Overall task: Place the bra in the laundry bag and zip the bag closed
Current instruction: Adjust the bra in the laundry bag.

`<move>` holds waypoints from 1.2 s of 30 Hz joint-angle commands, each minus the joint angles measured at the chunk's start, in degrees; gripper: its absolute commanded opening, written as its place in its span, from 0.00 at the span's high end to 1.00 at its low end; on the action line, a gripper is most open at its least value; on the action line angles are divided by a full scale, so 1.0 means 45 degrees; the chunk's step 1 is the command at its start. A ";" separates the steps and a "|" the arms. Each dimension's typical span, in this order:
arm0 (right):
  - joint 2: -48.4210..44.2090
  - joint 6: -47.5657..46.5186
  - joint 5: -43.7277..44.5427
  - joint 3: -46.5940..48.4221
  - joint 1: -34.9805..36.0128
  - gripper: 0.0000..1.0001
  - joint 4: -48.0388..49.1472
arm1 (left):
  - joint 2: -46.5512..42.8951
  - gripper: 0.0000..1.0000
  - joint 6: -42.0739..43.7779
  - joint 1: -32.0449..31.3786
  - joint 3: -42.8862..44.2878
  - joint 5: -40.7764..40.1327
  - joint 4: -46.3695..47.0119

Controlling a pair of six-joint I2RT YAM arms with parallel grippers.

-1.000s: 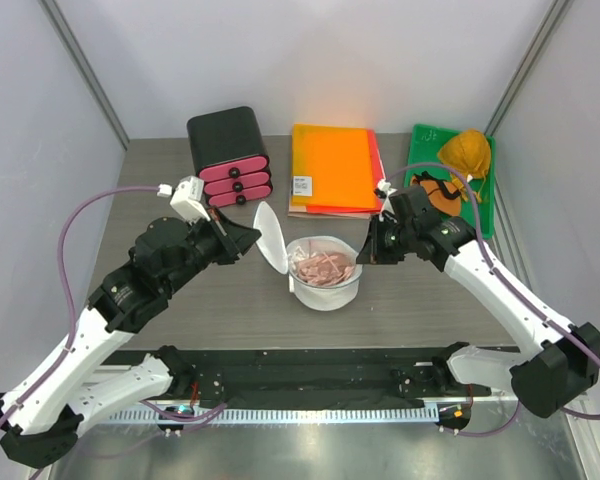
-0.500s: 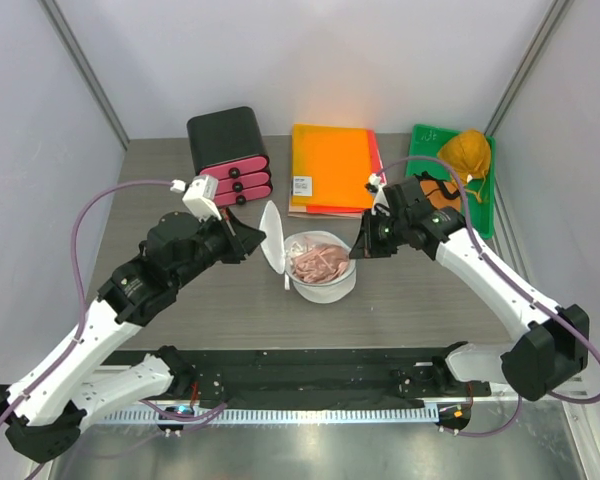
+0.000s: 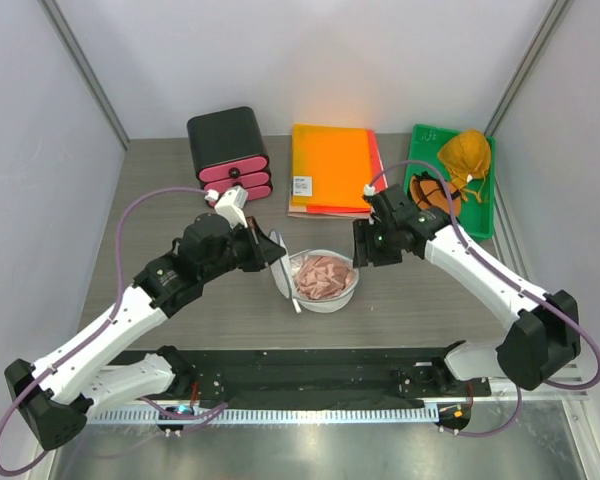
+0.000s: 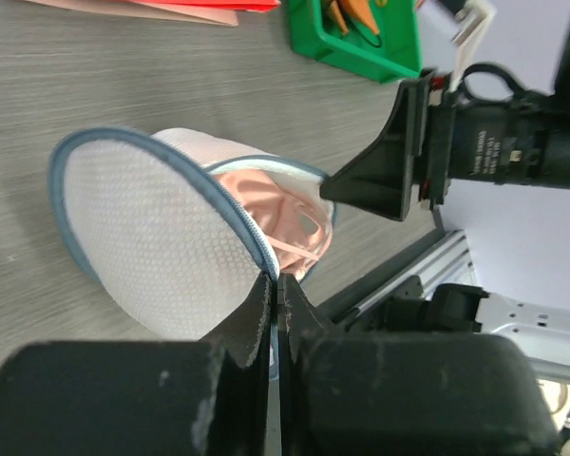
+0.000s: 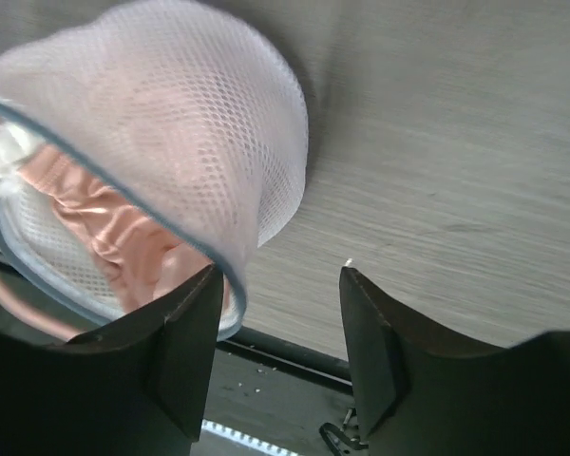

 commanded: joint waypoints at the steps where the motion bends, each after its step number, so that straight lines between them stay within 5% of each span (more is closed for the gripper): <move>1: -0.0869 -0.0306 0.3579 0.2824 0.1737 0.42 -0.2203 | -0.0567 1.00 -0.0266 0.0035 0.0222 0.0746 0.1172; 7: 0.0087 0.0671 0.3796 0.3649 0.4222 0.44 -0.2522 | -0.0822 1.00 -0.0228 0.0035 0.0671 0.0785 0.1035; 14: 0.0868 0.0925 0.3250 0.2595 0.4772 0.95 -0.1293 | -0.0588 0.99 -0.0325 0.0035 0.0691 0.1078 0.1055; 36: 0.5653 0.1083 0.3366 0.0230 0.4676 0.99 0.3689 | -0.0704 0.99 -0.2219 0.0035 0.1238 0.1097 0.1914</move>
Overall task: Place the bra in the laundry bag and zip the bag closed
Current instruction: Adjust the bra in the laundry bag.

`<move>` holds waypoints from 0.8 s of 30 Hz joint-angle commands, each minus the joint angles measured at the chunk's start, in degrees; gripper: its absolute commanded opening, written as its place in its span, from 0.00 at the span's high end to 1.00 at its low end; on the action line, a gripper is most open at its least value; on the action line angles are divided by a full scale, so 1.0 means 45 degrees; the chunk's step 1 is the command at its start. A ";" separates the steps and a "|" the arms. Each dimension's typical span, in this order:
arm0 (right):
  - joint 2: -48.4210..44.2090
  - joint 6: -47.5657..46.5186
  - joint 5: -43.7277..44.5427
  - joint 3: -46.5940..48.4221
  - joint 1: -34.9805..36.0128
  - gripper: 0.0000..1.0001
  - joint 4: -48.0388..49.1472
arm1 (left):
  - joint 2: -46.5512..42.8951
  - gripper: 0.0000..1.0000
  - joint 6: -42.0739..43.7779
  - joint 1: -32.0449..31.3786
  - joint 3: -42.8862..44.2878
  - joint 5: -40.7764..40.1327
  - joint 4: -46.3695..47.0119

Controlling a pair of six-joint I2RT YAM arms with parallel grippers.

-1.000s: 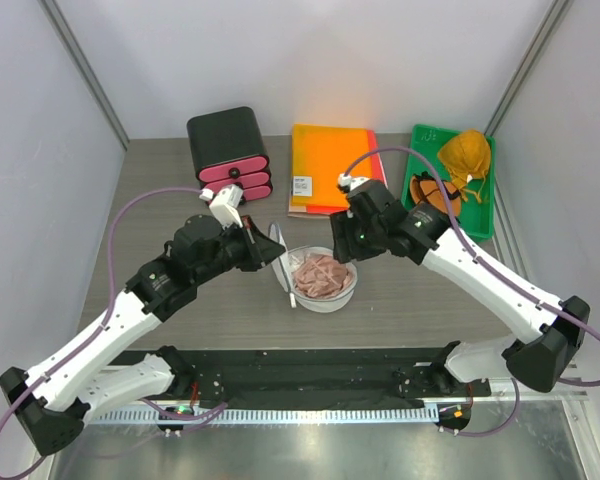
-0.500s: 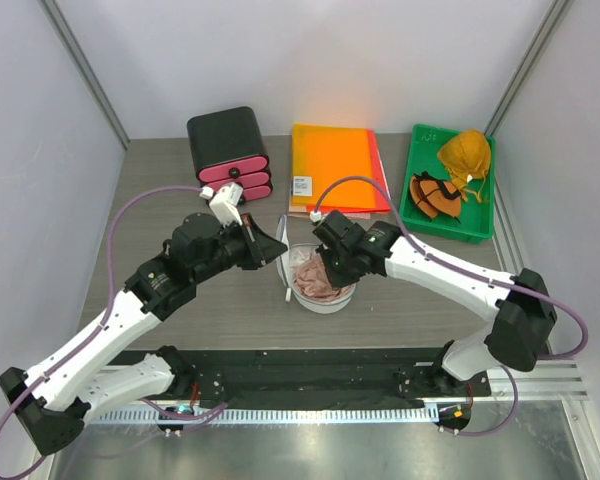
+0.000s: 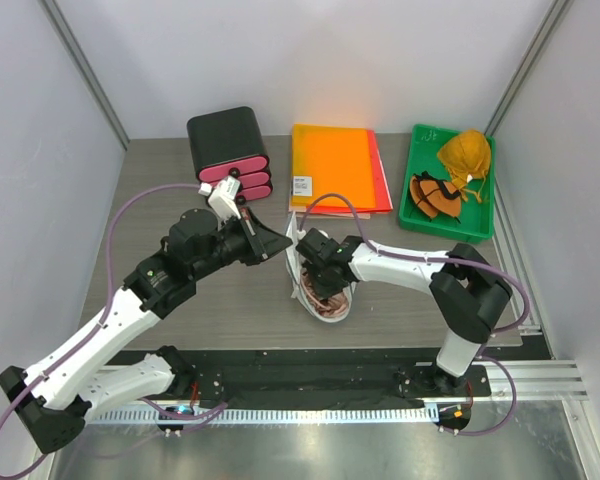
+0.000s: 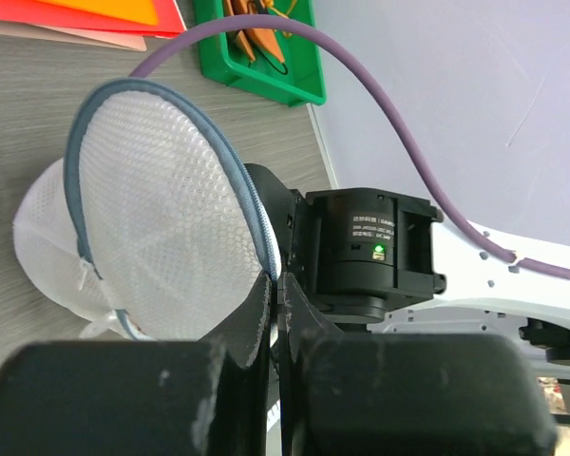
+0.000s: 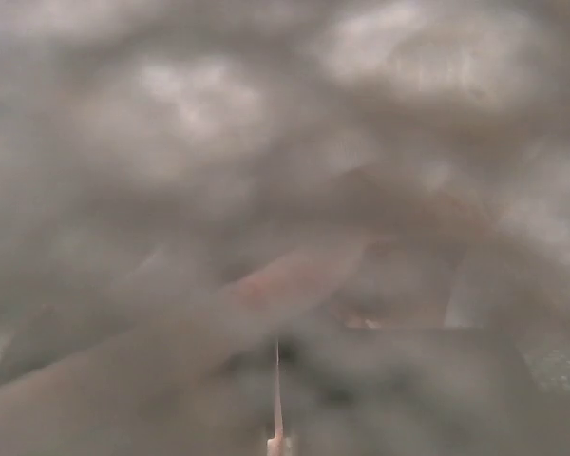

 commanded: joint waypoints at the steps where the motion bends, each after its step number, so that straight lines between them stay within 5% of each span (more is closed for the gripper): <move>1: 0.0899 0.0082 0.0647 -0.0046 -0.0303 0.99 0.1081 | -0.0447 1.00 -0.0718 0.0050 0.0567 0.0058 0.0991; 6: -0.0210 0.0062 0.0220 0.0188 -0.0362 0.98 0.0496 | -0.0838 1.00 -0.0642 0.0030 0.0587 -0.0253 0.0699; 10: -0.2493 0.0258 0.0081 0.0656 -0.0323 0.71 -0.0459 | -0.0605 1.00 -0.0368 0.0050 0.0568 -0.0002 0.0522; 18: -0.5660 0.0531 0.0706 0.0623 -0.0712 0.34 -0.2669 | -0.0194 1.00 0.0042 0.0031 0.0372 0.0039 0.0542; 24: -0.7243 0.0356 -0.0737 -0.1312 -0.2876 0.38 -0.1890 | -0.0311 1.00 0.0335 0.0030 0.0450 0.0000 0.0288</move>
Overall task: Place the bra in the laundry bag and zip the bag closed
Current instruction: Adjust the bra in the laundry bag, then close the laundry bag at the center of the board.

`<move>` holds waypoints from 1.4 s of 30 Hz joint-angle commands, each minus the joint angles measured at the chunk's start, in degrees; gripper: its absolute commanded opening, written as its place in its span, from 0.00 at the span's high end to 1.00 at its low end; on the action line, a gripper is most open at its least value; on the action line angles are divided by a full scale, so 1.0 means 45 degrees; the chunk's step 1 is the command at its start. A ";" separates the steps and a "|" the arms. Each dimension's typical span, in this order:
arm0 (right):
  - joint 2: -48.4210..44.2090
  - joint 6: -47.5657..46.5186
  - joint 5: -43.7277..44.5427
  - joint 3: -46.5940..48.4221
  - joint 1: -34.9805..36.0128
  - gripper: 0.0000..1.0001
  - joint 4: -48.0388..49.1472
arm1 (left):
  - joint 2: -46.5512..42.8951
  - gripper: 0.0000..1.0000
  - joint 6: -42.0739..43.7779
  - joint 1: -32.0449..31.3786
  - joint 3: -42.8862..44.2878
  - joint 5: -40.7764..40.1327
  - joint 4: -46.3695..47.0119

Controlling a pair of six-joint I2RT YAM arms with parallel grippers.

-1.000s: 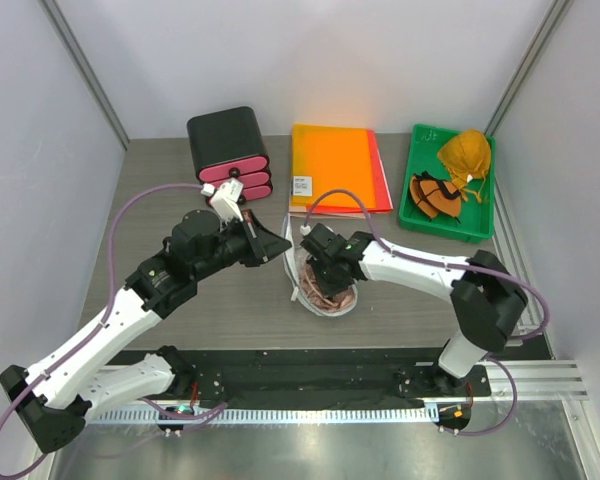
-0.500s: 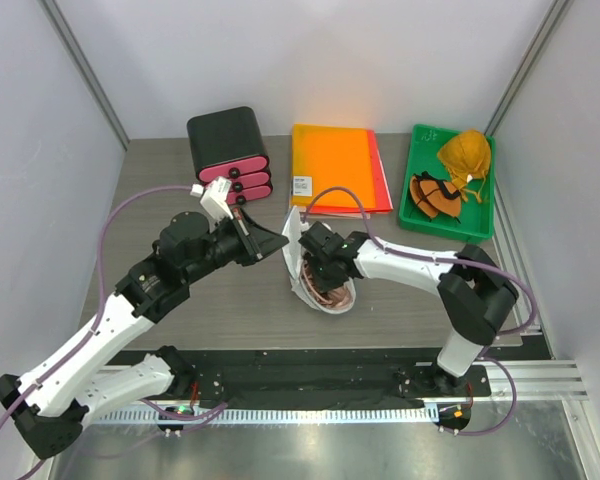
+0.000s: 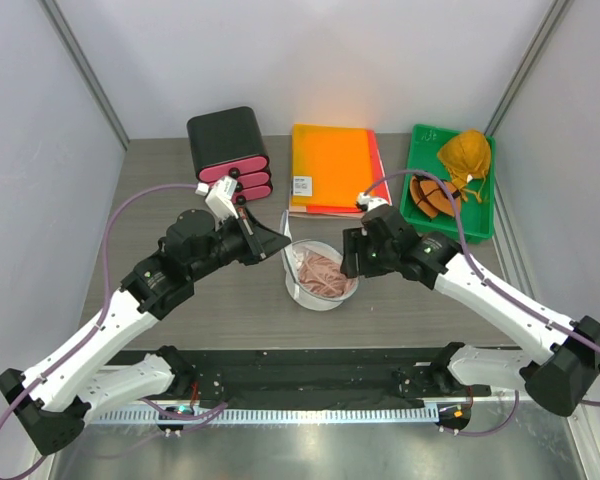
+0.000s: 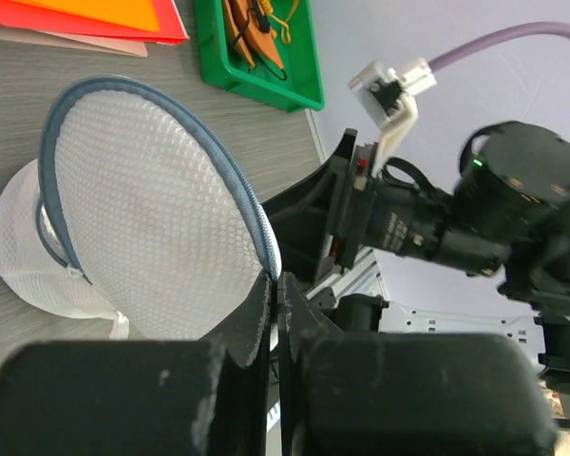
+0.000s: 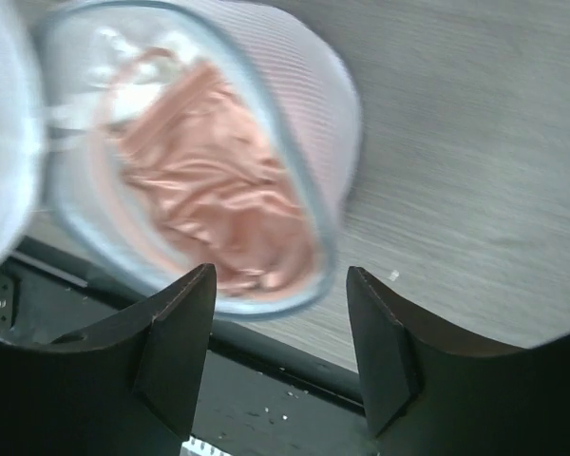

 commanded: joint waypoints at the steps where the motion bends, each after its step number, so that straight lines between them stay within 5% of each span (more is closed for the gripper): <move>1: -0.0464 -0.0024 -0.0851 -0.1266 -0.1492 0.42 0.0432 | -0.0165 0.99 0.0423 0.0030 0.0382 0.0136 0.0361; 9: -0.0406 0.0230 -0.2706 -0.2127 -0.2197 0.63 0.1412 | -0.0166 1.00 0.0306 0.0031 0.0304 0.0389 0.0340; 22: -0.1461 0.1285 -0.3508 -0.3592 -0.2197 0.61 0.2154 | -0.0146 1.00 0.0345 0.0030 0.0285 0.0546 0.0341; 25: -0.1363 0.1343 -0.3527 -0.3709 -0.2178 0.72 0.2407 | -0.0185 1.00 0.0364 0.0030 0.0285 0.0585 0.0341; 26: -0.1324 0.1382 -0.3624 -0.3709 -0.2197 0.90 0.2447 | -0.0185 1.00 0.0383 0.0030 0.0265 0.0604 0.0360; 28: -0.1362 0.1460 -0.3722 -0.3496 -0.2197 0.99 0.2390 | -0.0204 0.99 0.0674 0.0030 0.0343 0.0643 0.0360; 36: -0.1675 0.1538 -0.4502 -0.1169 -0.1943 0.99 0.0923 | 0.0244 1.00 0.2549 -0.0396 0.1455 0.1932 -0.0049; 42: -0.0856 0.1753 -0.4017 -0.2048 -0.2060 0.99 0.1802 | 0.1825 1.00 0.3391 -0.3417 0.1964 -0.1010 -0.1162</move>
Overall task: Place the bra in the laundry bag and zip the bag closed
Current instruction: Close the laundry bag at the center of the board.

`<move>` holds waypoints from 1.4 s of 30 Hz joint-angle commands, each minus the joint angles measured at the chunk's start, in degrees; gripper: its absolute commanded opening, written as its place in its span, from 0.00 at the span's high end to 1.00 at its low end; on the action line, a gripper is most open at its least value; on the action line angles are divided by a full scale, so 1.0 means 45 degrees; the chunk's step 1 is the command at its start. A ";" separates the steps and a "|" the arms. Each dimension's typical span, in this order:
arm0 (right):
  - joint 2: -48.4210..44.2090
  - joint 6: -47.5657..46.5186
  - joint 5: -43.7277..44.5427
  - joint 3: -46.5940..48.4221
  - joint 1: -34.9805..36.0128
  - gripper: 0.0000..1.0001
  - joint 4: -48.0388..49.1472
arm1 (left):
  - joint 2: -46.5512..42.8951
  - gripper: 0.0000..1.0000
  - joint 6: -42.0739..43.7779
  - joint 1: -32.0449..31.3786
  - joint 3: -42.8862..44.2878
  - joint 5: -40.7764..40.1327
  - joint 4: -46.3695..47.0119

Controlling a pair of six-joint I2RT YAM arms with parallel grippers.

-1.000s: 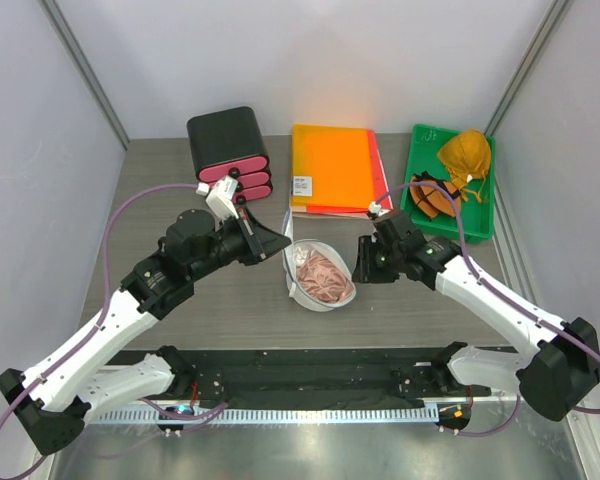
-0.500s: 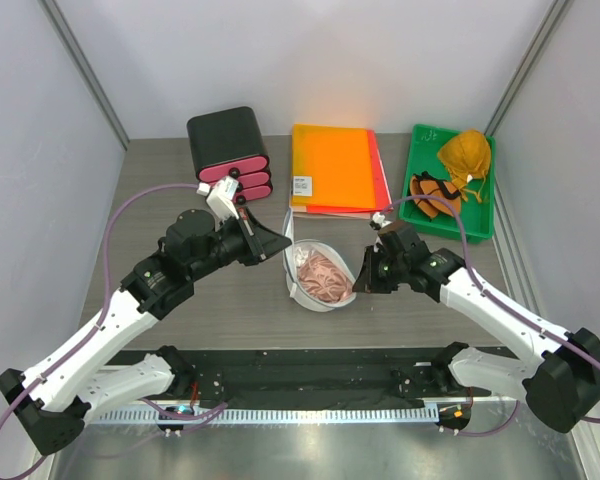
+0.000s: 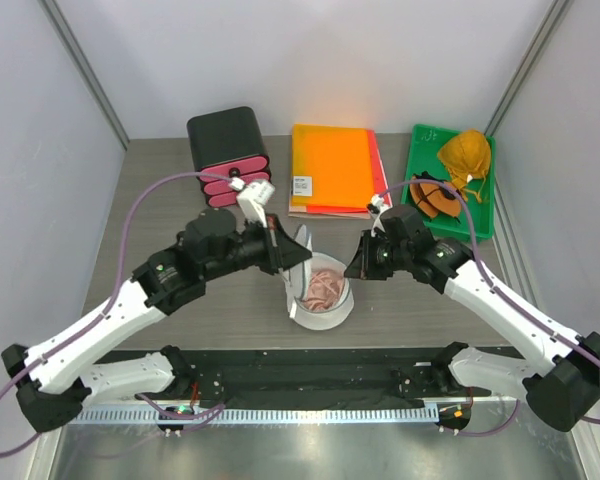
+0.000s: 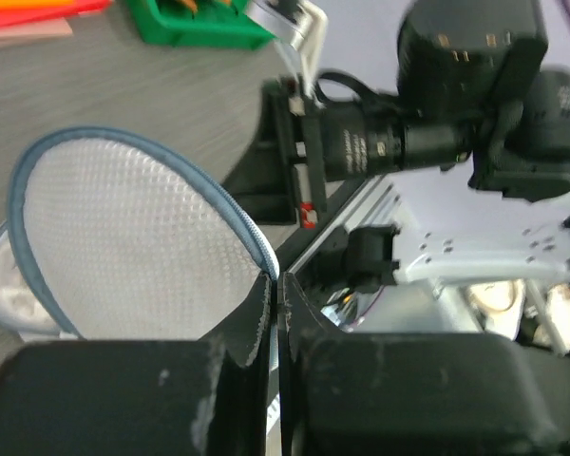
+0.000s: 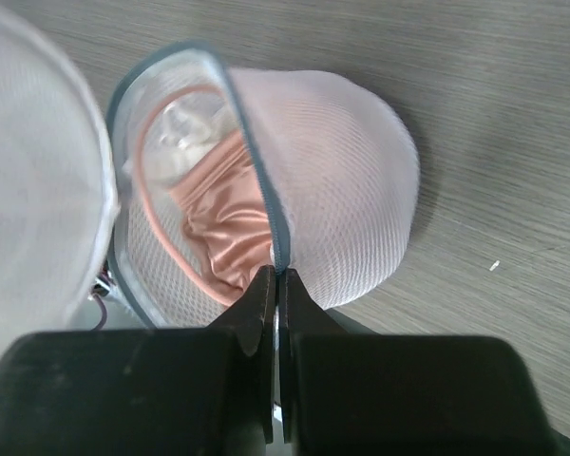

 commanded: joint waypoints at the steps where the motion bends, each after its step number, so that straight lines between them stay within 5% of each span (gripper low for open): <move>1: 0.0422 0.0514 0.0074 -0.0533 -0.0074 0.99 0.0933 | 0.1165 0.99 0.1065 -0.2312 0.0560 -0.3070 -0.0759; 6: 0.0013 0.0926 0.0230 -0.1295 -0.0326 0.99 0.1482 | 0.3039 1.00 0.1103 -0.5064 0.0774 -0.7237 -0.0876; 9: -0.0202 0.0887 0.0250 -0.1666 -0.0872 0.98 0.1521 | 0.4191 1.00 0.1358 -0.5363 0.1341 -0.7207 -0.1367; 12: -0.0086 0.0575 0.0094 -0.1882 -0.1303 0.96 0.1580 | 0.4139 0.69 0.1358 -0.5383 0.1167 -0.6463 -0.0860; 13: -0.0027 0.0459 0.0075 -0.1940 -0.1556 0.96 0.1599 | 0.3866 0.43 0.1571 -0.5383 0.1050 -0.6462 -0.0588; 14: 0.0108 0.0187 -0.0003 -0.1941 -0.1655 0.95 0.1619 | 0.3515 0.34 0.1650 -0.5383 0.0701 -0.6482 -0.0450; 16: 0.0362 -0.0127 -0.0295 -0.1844 -0.1947 0.94 0.1891 | 0.1960 0.00 0.1651 -0.5383 0.0251 -0.6988 -0.0098; 20: 0.1669 -0.0947 -0.1349 -0.0772 -0.2125 0.93 0.2107 | -0.0372 0.00 0.0817 -0.5052 -0.0805 -0.7672 -0.0484; 23: 0.2588 -0.1319 -0.1644 0.0089 -0.2125 0.83 0.2205 | -0.1155 0.00 -0.0064 -0.4371 -0.1466 -0.8181 -0.1677; 27: 0.3448 -0.2061 -0.1567 0.1299 -0.2125 0.74 0.1681 | -0.1449 0.00 -0.1138 -0.3198 -0.3010 -0.6759 -0.1040; 30: 0.3645 -0.2471 -0.0613 0.2159 -0.2144 0.58 0.0668 | -0.1547 0.00 -0.1822 -0.2396 -0.4436 -0.5197 0.0423; 31: 0.3587 -0.2608 -0.0165 0.2393 -0.2144 0.44 0.0333 | -0.1489 0.00 -0.1941 -0.2317 -0.4749 -0.4767 0.0836; 33: 0.3139 -0.2667 0.1320 0.2338 -0.2144 0.27 -0.0350 | -0.1217 0.00 -0.1865 -0.2258 -0.5453 -0.3790 0.2082; 36: 0.1988 -0.2512 0.1910 0.1889 -0.2144 0.19 -0.1093 | -0.0651 0.00 -0.1903 -0.2258 -0.5787 -0.2814 0.3335; 42: -0.1156 -0.1128 0.0024 -0.0160 -0.2125 0.17 -0.1428 | -0.1077 0.02 -0.2430 -0.2258 -0.6255 -0.2945 0.4356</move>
